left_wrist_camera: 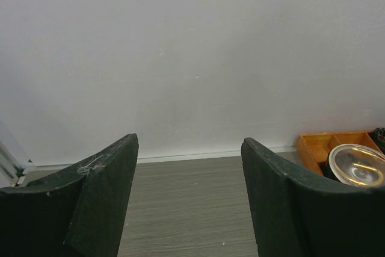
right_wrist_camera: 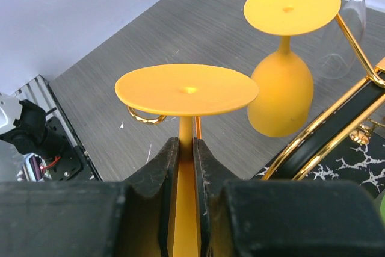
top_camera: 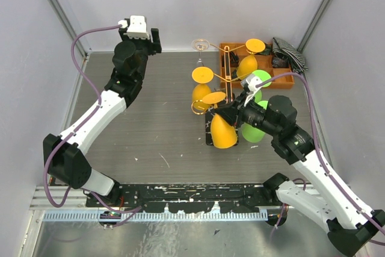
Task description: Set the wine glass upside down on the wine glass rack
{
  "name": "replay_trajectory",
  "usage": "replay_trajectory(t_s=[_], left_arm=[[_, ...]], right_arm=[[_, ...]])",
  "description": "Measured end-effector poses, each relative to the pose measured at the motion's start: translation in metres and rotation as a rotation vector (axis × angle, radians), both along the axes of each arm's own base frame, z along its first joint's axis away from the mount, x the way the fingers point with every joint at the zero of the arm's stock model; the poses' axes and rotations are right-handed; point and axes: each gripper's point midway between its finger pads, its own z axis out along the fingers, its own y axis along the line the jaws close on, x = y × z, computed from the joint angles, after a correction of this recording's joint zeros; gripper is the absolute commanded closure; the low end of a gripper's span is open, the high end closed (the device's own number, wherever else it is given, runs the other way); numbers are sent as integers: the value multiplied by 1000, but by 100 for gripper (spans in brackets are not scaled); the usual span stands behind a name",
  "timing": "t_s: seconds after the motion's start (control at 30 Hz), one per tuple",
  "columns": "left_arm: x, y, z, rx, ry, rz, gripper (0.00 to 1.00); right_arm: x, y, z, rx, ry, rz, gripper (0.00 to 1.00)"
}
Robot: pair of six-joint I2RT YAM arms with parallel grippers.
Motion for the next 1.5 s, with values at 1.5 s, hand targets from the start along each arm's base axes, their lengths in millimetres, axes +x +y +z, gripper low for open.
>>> replay_trajectory(t_s=[1.5], left_arm=[[0, 5, -1, 14, 0, 27, 24]], right_arm=[[10, 33, -26, -30, -40, -33, 99]])
